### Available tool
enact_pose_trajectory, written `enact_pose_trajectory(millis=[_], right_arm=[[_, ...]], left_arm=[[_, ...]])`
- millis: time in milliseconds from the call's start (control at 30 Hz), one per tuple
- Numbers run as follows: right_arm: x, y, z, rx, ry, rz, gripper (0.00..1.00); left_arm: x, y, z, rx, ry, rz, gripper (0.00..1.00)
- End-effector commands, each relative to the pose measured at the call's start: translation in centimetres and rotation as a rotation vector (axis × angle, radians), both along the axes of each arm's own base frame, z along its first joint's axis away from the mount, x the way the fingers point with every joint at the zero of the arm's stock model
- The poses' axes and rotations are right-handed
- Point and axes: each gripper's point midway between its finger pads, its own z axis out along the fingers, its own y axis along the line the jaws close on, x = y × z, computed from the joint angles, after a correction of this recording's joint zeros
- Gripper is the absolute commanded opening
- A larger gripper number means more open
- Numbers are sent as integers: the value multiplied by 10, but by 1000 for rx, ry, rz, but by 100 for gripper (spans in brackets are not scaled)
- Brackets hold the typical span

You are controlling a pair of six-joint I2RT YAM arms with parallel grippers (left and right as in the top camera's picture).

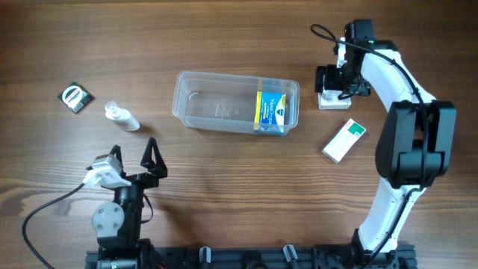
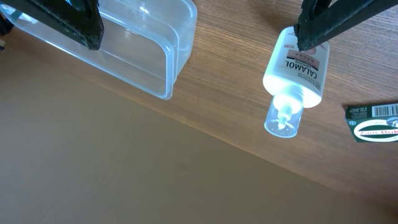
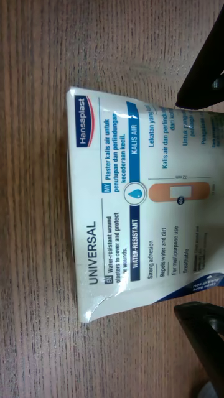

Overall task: Pack container
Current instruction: 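Move right gripper to the white Hansaplast box and grasp it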

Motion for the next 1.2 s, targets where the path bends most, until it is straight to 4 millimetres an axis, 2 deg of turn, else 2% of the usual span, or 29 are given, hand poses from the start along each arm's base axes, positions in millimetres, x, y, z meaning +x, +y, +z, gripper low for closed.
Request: enact_pose_trajectory(millis=[0,100,233,500,633,800,833,900,1067,1167], right_arm=[[-9,5,-13,22,39,11,99],[-15,4,-19,13,56,9,88],[-18,0,-22,-5,67,5,68],[-19,-4,-20,-32,71,-7,61],[-20,-5,-8,-33,76,-8,62],[-18,-4,28,-31,43,-12,63],[-19,-4,44,-25,29,-22,64],[-22,-2,65,-14,9,-35,65],[-35,19,118,103,-66,-2,66],[-46,42,153,196,-126,46,66]], left_arm=[[0,3,-2,2,5,14,100],[0,3,-2,2,5,14,100],[0,3,-2,2,5,14,100],[0,3,-2,2,5,14,100],[0,3,-2,2,5,14,100],[0,3,-2,2,5,14,100],[0,3,-2,2,5,14,100],[0,3,-2,2,5,14,100],[0,3,-2,2,5,14,100],[0,3,-2,2,5,14,100]])
